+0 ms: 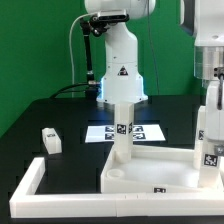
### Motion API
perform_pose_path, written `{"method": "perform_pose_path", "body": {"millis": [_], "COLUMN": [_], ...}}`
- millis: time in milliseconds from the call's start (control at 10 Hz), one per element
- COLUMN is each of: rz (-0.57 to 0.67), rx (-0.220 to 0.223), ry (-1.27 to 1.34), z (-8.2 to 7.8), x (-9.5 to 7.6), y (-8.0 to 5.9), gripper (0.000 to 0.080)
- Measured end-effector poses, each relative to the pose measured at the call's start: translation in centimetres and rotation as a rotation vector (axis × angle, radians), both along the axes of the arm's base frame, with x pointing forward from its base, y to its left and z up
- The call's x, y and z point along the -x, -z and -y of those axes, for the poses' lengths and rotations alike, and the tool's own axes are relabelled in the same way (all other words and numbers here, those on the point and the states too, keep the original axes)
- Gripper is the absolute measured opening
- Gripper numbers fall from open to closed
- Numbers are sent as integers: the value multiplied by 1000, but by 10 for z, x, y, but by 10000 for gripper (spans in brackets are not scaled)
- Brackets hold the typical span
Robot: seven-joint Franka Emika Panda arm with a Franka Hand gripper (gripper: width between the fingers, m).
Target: Assemble desk
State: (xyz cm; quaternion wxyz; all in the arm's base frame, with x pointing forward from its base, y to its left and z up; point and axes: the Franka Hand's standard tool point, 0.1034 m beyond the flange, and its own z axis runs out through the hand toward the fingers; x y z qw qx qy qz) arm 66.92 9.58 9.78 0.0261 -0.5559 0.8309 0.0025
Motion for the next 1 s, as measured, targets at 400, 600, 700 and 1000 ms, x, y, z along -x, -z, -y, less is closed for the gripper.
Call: {"method": "perform_pose_path", "body": {"millis": [400, 600, 700, 1000], "rz": [4, 49, 71, 90], "rx": [1, -20, -35, -48], "ry": [-10, -43, -72, -91], "z": [0, -3, 2, 20], "x": [0, 6, 11, 20], "y": [-1, -28, -46, -68], "gripper": [455, 579, 635, 645]}}
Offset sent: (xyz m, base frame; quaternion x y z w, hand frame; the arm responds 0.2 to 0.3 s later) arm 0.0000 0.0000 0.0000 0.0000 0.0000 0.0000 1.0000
